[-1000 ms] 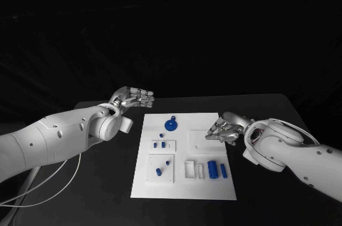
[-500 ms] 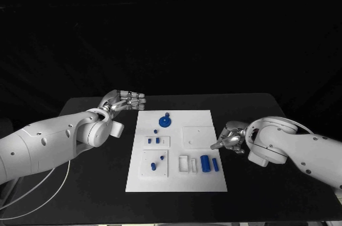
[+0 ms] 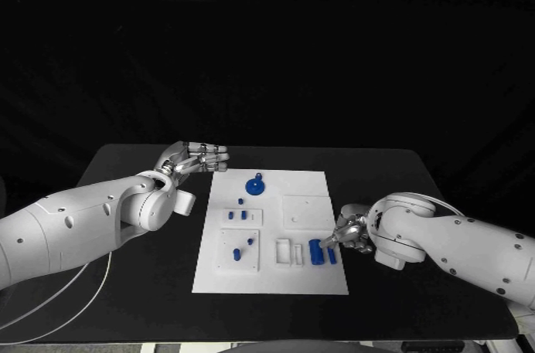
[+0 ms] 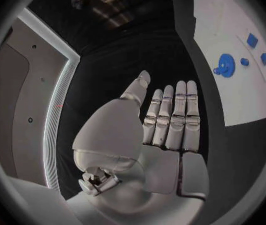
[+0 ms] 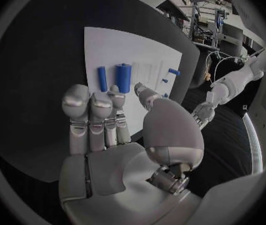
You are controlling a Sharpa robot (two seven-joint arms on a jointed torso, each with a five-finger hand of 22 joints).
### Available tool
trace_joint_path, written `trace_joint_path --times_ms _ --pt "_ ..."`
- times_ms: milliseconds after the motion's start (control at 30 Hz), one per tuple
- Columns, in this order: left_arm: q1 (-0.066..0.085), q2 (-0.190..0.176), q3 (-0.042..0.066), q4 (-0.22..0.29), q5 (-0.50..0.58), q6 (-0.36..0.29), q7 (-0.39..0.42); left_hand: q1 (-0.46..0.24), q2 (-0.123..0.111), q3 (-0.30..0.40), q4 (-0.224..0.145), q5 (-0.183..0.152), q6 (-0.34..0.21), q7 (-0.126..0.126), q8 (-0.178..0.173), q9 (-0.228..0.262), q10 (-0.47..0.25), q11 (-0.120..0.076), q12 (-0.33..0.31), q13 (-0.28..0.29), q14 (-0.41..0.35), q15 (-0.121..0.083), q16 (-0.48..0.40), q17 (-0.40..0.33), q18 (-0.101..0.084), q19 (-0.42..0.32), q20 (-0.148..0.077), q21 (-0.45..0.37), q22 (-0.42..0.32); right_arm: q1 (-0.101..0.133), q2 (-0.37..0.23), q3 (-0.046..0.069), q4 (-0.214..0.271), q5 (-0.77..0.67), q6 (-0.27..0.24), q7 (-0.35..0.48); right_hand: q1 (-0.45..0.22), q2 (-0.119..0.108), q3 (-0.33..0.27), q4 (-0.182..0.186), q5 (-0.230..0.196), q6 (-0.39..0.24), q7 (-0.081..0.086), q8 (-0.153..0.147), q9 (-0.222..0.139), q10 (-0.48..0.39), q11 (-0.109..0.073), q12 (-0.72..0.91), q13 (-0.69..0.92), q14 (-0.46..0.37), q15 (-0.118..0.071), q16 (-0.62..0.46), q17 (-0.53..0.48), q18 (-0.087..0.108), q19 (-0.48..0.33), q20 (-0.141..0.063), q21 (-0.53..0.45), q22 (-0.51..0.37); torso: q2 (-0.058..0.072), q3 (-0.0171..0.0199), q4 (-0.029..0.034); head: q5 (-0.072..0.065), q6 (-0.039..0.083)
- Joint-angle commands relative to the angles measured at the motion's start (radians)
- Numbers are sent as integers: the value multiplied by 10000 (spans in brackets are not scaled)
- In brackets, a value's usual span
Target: Assemble the parts on the task board
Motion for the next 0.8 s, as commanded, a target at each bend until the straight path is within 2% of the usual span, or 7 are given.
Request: trace_joint_path --times_ms 33,133,200,433,567,800 --pt "-13 12 -3 68 181 -76 198 -36 107 -77 24 -33 -46 -46 28 14 -4 26 -22 -5 -94 5 -42 -6 -74 23 30 -47 -24 -37 171 -72 -146 -567 191 -405 -148 -39 -20 84 -71 -84 -5 -37 -9 91 22 83 66 93 -17 106 95 17 264 42 140 1059 -3 -133 43 1 -22" --pt "-16 0 -8 116 187 -69 192 -41 116 -104 17 -30 -67 -42 25 13 -20 31 -23 -6 -108 10 -41 -4 -71 20 37 -49 -45 -64 326 -127 -291 -702 216 -419 -268 -127 -43 207 -90 -154 7 -42 -45 106 26 138 124 97 -24 166 188 3 267 24 210 1070 7 -153 69 -13 -56" --pt "-17 -18 -10 146 189 -63 188 -41 116 -104 17 -30 -67 -42 25 13 -20 31 -23 -6 -108 10 -41 -4 -71 20 37 -49 -45 -75 403 -159 -355 -736 261 -426 -288 -146 -74 263 -90 -161 6 -35 -68 100 26 138 154 97 -23 179 238 -6 258 18 224 1070 13 -145 75 -21 -66" --pt "-18 -83 -15 229 191 -53 164 -68 105 -184 18 -48 -95 -33 29 14 -52 57 -20 -4 -142 29 -41 -4 -69 7 54 -57 -92 -155 722 -288 -505 -730 160 -422 -251 -229 -176 430 -89 -129 1 -32 -141 116 23 170 293 121 -29 174 428 -23 239 4 357 1080 1 -106 35 43 -133" --pt "-18 -71 -17 247 192 -28 142 -58 124 -251 25 -60 -108 -29 26 13 -71 64 -21 -4 -150 35 -41 -4 -61 10 64 -57 -140 -183 855 -315 -632 -808 159 -424 -276 -240 -203 473 -89 -147 3 -30 -151 109 27 161 306 124 -26 162 449 -20 230 6 359 1078 -4 -113 37 25 -127" --pt "-18 -51 -28 278 192 48 52 -45 147 -299 35 -43 -109 -17 29 14 -107 85 -20 -4 -184 49 -42 -5 -65 -4 76 -64 -194 -245 994 -354 -841 -1273 299 -441 -289 -290 -373 560 -89 -184 10 -31 -168 98 35 141 337 134 -20 124 496 -16 218 13 386 1079 -4 -95 20 38 -160"
